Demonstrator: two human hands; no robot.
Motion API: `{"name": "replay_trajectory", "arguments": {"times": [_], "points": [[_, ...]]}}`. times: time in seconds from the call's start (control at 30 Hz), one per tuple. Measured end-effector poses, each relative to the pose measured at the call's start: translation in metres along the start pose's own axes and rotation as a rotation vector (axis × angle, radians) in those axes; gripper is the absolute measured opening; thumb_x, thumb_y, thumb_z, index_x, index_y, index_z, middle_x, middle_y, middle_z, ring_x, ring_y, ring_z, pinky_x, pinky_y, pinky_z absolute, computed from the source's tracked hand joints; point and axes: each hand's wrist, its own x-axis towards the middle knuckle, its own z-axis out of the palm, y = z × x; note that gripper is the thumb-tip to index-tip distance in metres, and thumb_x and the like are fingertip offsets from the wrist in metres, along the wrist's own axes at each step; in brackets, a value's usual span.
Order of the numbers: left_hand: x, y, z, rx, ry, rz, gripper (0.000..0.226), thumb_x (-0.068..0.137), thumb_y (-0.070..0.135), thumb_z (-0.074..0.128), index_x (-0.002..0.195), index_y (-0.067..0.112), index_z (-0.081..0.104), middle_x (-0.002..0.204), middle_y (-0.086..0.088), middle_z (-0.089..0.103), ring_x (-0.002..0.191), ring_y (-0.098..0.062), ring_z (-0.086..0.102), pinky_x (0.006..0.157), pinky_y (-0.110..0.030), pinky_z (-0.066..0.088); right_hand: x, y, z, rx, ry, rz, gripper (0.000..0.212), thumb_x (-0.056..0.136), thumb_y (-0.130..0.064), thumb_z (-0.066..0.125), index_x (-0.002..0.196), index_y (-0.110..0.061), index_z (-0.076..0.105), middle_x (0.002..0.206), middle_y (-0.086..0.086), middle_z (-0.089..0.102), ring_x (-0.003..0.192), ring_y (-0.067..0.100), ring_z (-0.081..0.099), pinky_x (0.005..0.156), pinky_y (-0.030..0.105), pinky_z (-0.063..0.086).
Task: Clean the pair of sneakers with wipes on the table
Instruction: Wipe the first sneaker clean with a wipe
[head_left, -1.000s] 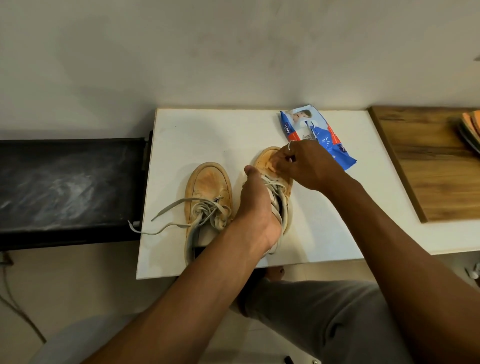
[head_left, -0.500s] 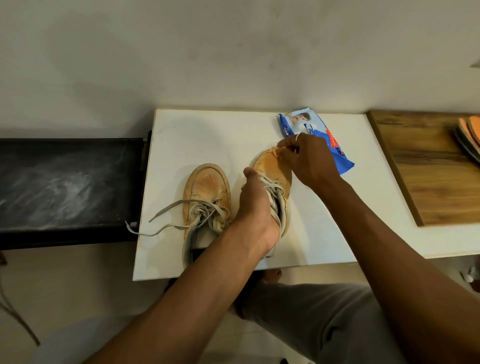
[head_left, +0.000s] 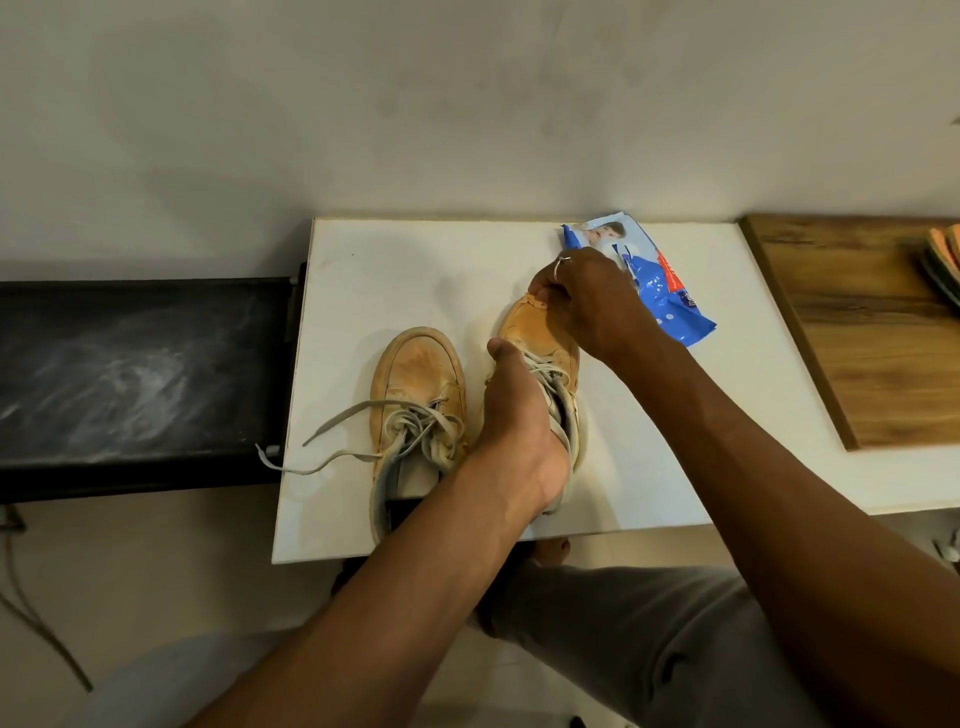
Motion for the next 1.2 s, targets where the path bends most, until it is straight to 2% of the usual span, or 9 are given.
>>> {"name": "replay_trajectory", "arguments": {"times": [0.17,0.37,0.53,0.7,0.8,0.93,1.03,1.13,1.2], "points": [[0.002,-0.002,0.001,-0.023,-0.011,-0.010,0.069,0.099,0.069,0.029,0.129,0.017,0.062,0.112,-0.009,0.071,0.103,-0.023,0.069,0.104,-0.042,0.051,0.003,0.006,0.007,0.025,0.008,-0.097,0.022,0.093,-0.002,0.055,0.103,-0.010,0.073,0.103,0.003,0.064,0.093,0.012,0.055,0.082,0.017,0.041],[0.002,-0.002,0.002,-0.050,0.013,-0.016,0.066,0.099,0.069,0.029,0.119,0.019,0.067,0.108,-0.010,0.074,0.102,-0.024,0.071,0.102,-0.043,0.053,0.002,-0.007,0.009,0.001,-0.026,-0.214,0.024,0.095,-0.007,0.052,0.105,-0.013,0.073,0.106,0.001,0.063,0.096,0.014,0.050,0.086,0.030,0.046],[-0.004,0.000,0.004,-0.115,0.053,0.009,0.059,0.100,0.066,0.033,0.099,0.021,0.070,0.095,-0.007,0.076,0.094,-0.022,0.073,0.097,-0.039,0.056,-0.005,-0.019,0.008,-0.035,-0.123,-0.326,0.021,0.098,-0.016,0.053,0.106,-0.016,0.072,0.105,0.000,0.062,0.098,0.016,0.050,0.082,0.031,0.046],[-0.004,0.000,0.005,-0.124,0.055,0.055,0.060,0.102,0.064,0.030,0.097,0.020,0.071,0.081,-0.004,0.076,0.083,-0.019,0.074,0.091,-0.036,0.059,-0.008,-0.022,0.007,-0.076,-0.104,-0.415,0.020,0.098,-0.018,0.053,0.101,-0.015,0.073,0.103,0.001,0.064,0.089,0.011,0.045,0.075,0.030,0.041],[-0.005,0.000,0.005,-0.142,0.053,0.043,0.063,0.101,0.066,0.030,0.100,0.019,0.072,0.088,-0.005,0.077,0.086,-0.020,0.074,0.092,-0.037,0.059,-0.003,-0.018,0.009,-0.150,-0.035,-0.347,0.018,0.095,-0.017,0.055,0.097,-0.018,0.072,0.103,0.001,0.065,0.088,0.012,0.043,0.071,0.031,0.040],[-0.004,-0.003,0.005,-0.127,0.069,0.053,0.069,0.098,0.070,0.028,0.118,0.018,0.069,0.106,-0.009,0.075,0.095,-0.022,0.073,0.097,-0.039,0.057,0.001,-0.010,0.001,-0.192,0.018,-0.223,0.022,0.090,-0.007,0.055,0.094,-0.018,0.073,0.100,0.003,0.065,0.093,0.022,0.053,0.079,0.042,0.050],[-0.004,-0.002,0.004,-0.124,0.079,0.053,0.072,0.097,0.072,0.028,0.128,0.018,0.064,0.116,-0.010,0.071,0.104,-0.025,0.070,0.101,-0.042,0.054,0.001,0.011,-0.002,-0.171,0.069,-0.046,0.016,0.093,-0.010,0.060,0.098,-0.017,0.074,0.097,0.004,0.067,0.091,0.020,0.059,0.082,0.041,0.055],[-0.006,0.001,0.004,-0.155,0.080,0.060,0.071,0.098,0.069,0.029,0.132,0.016,0.061,0.125,-0.011,0.068,0.115,-0.026,0.066,0.107,-0.044,0.049,-0.011,0.033,0.007,-0.070,-0.102,0.175,0.012,0.093,-0.015,0.063,0.098,-0.017,0.073,0.097,0.005,0.068,0.094,0.021,0.063,0.091,0.035,0.052],[-0.008,0.003,0.005,-0.178,0.078,0.069,0.070,0.099,0.068,0.029,0.133,0.016,0.061,0.127,-0.011,0.066,0.117,-0.026,0.065,0.108,-0.045,0.048,-0.020,0.042,0.009,0.053,-0.116,0.244,0.013,0.094,-0.012,0.061,0.094,-0.019,0.072,0.096,0.001,0.068,0.095,0.018,0.062,0.087,0.026,0.048]]}}
